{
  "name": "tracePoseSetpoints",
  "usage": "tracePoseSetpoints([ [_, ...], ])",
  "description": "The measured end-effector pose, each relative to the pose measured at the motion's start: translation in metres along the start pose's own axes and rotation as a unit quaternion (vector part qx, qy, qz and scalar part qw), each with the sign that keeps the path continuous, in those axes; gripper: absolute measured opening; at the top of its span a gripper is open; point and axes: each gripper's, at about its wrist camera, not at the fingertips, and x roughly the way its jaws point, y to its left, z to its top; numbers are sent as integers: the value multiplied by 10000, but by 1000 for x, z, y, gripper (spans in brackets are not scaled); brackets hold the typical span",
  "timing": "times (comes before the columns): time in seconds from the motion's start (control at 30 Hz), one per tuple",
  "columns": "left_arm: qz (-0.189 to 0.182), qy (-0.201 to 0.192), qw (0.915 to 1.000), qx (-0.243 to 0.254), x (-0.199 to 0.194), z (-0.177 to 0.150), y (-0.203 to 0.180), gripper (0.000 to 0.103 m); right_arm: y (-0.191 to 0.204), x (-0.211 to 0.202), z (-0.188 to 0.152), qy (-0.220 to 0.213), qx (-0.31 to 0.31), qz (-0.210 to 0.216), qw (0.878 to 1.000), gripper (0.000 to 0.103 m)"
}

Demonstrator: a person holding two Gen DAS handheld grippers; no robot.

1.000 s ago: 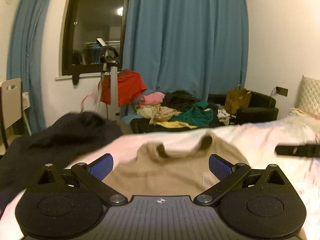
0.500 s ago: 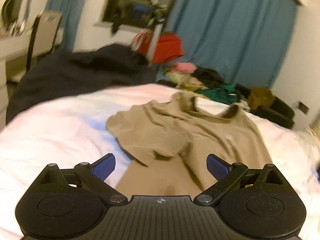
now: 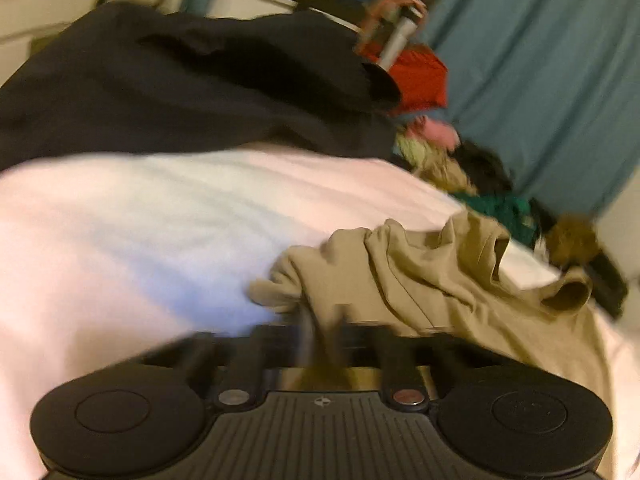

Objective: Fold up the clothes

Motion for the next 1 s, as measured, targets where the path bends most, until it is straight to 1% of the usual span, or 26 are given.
tracePoseSetpoints([
  [0.03,38,-54,9995,304,0,9,-6,5,-2,3,1,5,47,-24,10000,86],
  [0.07,127,-214,9974,670,-3,22,-13,4,-3,6,1,9,81,-47,10000,86],
  [0.1,265,-406,9936,1023,-8,36,-21,4,-4,9,0,12,111,-71,9999,86],
  [0.13,510,-586,9877,1356,-11,50,-28,4,-5,12,0,5,104,-89,9999,86],
  [0.17,878,-752,9792,1665,-11,63,-35,4,-5,14,-1,-4,87,-105,9999,86],
  [0.23,1753,-1056,9525,2256,-2,86,-48,5,-7,20,-2,13,61,-139,9999,86],
  [0.27,2058,-1163,9425,2364,5,92,-50,5,-7,24,-2,48,54,-158,9998,86],
  [0.3,2269,-1226,9365,2377,12,98,-49,6,-7,28,-2,83,47,-178,9998,86],
  [0.33,2347,-1166,9375,2290,19,101,-45,10,-7,30,-2,85,23,-198,9998,86],
  [0.37,2376,-1024,9417,2151,26,103,-40,15,-7,31,-3,78,-5,-219,9997,86],
  [0.4,2379,-883,9471,1967,30,103,-34,17,-7,32,-3,72,-33,-239,9997,86],
  [0.43,2349,-742,9536,1731,31,102,-27,28,-7,33,-3,50,-68,-265,9996,86],
  [0.47,2244,-616,9613,1473,30,100,-20,36,-6,33,-3,24,-105,-292,9995,86],
  [0.53,1811,-370,9780,970,12,90,-7,38,-6,33,-3,15,-123,-304,9995,86],
  [0.57,1578,-232,9843,758,2,84,0,43,-6,34,-2,17,-113,-292,9995,86],
  [0.63,1193,-4,9913,563,-31,65,9,44,-4,31,0,-8,-118,-268,9996,86],
  [0.67,1046,102,9929,553,-51,52,11,44,-4,29,0,-22,-121,-257,9996,86],
  [0.73,783,343,9935,750,-91,26,9,44,-1,23,2,-56,-145,-224,9996,86],
  [0.77,608,506,9932,854,-112,11,8,45,0,20,2,-72,-157,-206,9996,86],
  [0.8,425,715,9928,857,-131,-6,8,45,1,17,3,-95,-173,-197,9996,86],
  [0.87,25,1148,9915,619,-163,-38,10,45,3,8,4,-150,-216,-196,9995,86],
  [0.93,-445,1547,9868,151,-188,-72,16,47,5,-3,5,-215,-269,-213,9992,86],
  [1.0,-807,1790,9804,-137,-204,-103,18,55,7,-13,6,-279,-323,-229,9988,86],
])
